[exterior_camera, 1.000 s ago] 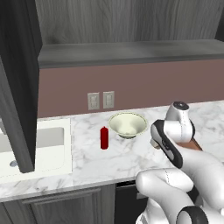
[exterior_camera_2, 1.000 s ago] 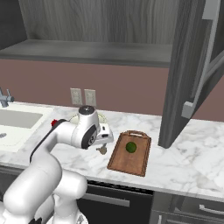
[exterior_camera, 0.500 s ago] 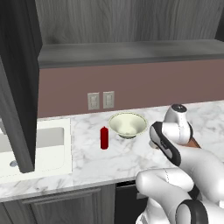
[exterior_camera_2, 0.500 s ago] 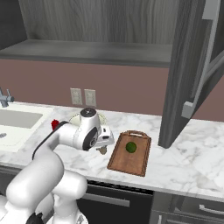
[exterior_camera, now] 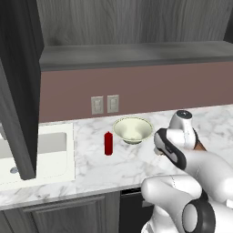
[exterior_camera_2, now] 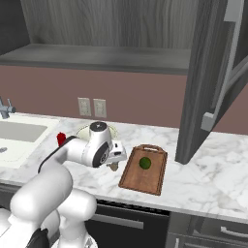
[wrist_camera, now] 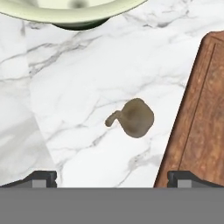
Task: Open the cabinet. Place the bowl and condiment on the counter. Then place the lime and garlic on the cutting board.
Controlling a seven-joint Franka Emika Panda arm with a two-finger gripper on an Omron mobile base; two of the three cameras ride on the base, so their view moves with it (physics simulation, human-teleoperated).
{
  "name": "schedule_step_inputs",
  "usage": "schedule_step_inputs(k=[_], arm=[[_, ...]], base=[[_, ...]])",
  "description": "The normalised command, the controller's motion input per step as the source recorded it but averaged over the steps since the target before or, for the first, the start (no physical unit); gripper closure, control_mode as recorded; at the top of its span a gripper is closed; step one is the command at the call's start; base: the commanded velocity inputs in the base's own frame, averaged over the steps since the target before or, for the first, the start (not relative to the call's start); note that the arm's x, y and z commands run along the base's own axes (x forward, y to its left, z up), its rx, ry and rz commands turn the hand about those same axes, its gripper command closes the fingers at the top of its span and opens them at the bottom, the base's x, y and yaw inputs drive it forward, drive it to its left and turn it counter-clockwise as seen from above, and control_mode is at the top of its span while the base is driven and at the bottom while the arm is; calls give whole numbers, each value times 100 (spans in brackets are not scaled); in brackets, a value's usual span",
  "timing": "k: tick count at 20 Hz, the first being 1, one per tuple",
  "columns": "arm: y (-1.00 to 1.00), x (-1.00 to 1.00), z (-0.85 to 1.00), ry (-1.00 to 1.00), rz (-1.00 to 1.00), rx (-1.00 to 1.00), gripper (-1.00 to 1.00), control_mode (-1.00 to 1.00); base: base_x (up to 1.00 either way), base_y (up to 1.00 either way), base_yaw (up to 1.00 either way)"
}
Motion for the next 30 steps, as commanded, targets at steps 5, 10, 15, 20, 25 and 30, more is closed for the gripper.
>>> schedule_step_inputs(k=[5,10,15,20,25,30], arm=[[-1,13,-7,0,0,0,-100,-100],[-6,10,-5,0,0,0,-100,-100],[-10,9,-7,0,0,0,-100,-100],[0,12,-13,0,0,0,-100,-100],[0,10,-14,0,0,0,-100,-100],[0,8,-9,0,0,0,-100,-100]], base=[[0,0,0],[0,0,0],[0,0,0],[0,0,0],[0,0,0],[0,0,0]])
